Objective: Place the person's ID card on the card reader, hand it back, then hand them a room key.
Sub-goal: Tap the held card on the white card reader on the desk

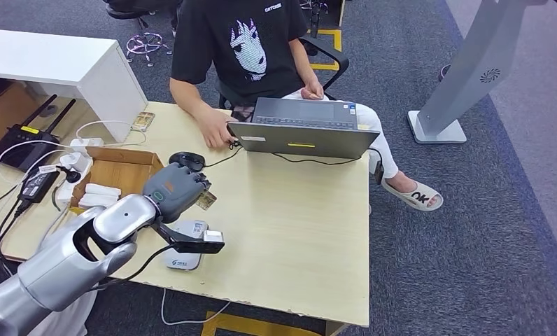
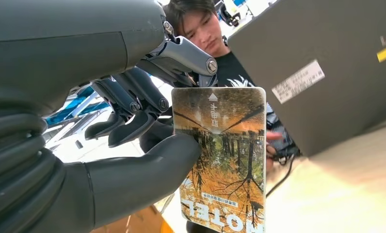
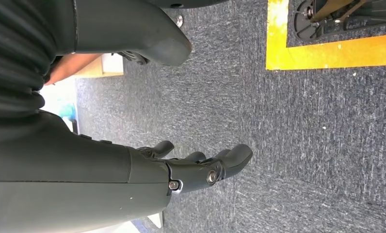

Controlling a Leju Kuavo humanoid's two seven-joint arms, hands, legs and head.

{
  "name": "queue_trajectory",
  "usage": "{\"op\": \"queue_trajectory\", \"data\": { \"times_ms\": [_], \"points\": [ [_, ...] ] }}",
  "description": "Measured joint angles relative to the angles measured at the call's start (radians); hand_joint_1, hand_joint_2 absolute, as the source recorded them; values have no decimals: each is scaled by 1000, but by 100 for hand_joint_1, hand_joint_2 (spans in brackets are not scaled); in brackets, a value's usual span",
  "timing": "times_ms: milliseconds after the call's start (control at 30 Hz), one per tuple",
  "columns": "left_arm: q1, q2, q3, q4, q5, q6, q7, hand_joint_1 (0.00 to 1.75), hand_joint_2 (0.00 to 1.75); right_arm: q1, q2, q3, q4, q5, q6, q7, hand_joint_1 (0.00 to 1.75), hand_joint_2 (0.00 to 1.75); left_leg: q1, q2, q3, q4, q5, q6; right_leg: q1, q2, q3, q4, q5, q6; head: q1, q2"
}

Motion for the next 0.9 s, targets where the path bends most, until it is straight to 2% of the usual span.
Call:
{"op": "queue_trajectory", "data": {
  "times_ms": [233, 600, 900],
  "points": [
    [49, 23, -13, 1, -6, 24, -1, 175, 175, 0, 3, -8, 0, 6, 0, 0, 0, 175, 0, 0, 0, 0, 0, 0, 0, 0, 0, 0, 0, 0, 0, 0],
    [134, -12, -29, 80, -25, 76, 10, 175, 175, -1, 8, -18, 0, 29, 0, 2, 0, 175, 0, 0, 0, 0, 0, 0, 0, 0, 0, 0, 0, 0, 0, 0],
    [169, -19, -29, 134, -34, 94, 18, 175, 175, -1, 8, -21, 0, 39, 0, 4, 0, 175, 0, 0, 0, 0, 0, 0, 0, 0, 0, 0, 0, 0, 0, 0]
  ]
}}
